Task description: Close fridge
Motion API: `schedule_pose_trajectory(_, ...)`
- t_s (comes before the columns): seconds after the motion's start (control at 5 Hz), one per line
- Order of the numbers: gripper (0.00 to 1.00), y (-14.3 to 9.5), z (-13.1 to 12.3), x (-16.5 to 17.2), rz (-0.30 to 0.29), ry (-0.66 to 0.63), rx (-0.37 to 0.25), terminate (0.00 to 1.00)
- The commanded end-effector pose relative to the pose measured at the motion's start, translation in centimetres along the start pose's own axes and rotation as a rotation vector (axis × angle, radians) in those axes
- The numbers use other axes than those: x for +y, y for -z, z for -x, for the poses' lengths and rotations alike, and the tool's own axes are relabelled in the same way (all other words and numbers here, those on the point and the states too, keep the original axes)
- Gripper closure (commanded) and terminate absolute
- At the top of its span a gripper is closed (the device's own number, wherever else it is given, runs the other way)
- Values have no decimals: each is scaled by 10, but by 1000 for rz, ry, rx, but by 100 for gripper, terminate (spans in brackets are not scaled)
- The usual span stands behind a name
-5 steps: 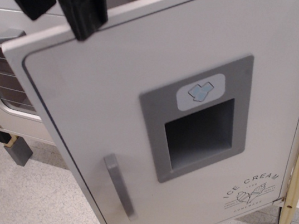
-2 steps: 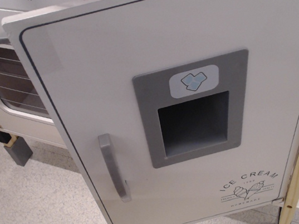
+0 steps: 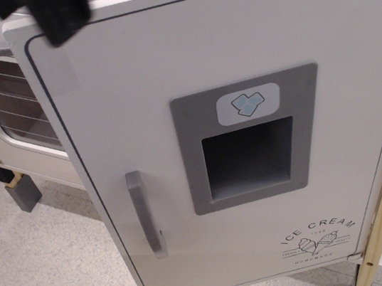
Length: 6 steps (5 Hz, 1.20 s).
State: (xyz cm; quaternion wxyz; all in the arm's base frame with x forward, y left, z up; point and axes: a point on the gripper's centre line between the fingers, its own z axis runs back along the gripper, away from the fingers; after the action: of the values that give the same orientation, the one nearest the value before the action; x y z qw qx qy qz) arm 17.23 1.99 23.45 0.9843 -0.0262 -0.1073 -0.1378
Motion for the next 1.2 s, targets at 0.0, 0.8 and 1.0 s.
schedule_pose_trajectory(0.0, 0, 31, 25, -7, -79, 58, 59, 0)
schedule_pose_trajectory(0.8, 0, 101, -5, 18, -130, -110, 53, 0)
schedule_pose_trajectory(1.0, 0, 103, -18, 29, -126, -144, 15, 0)
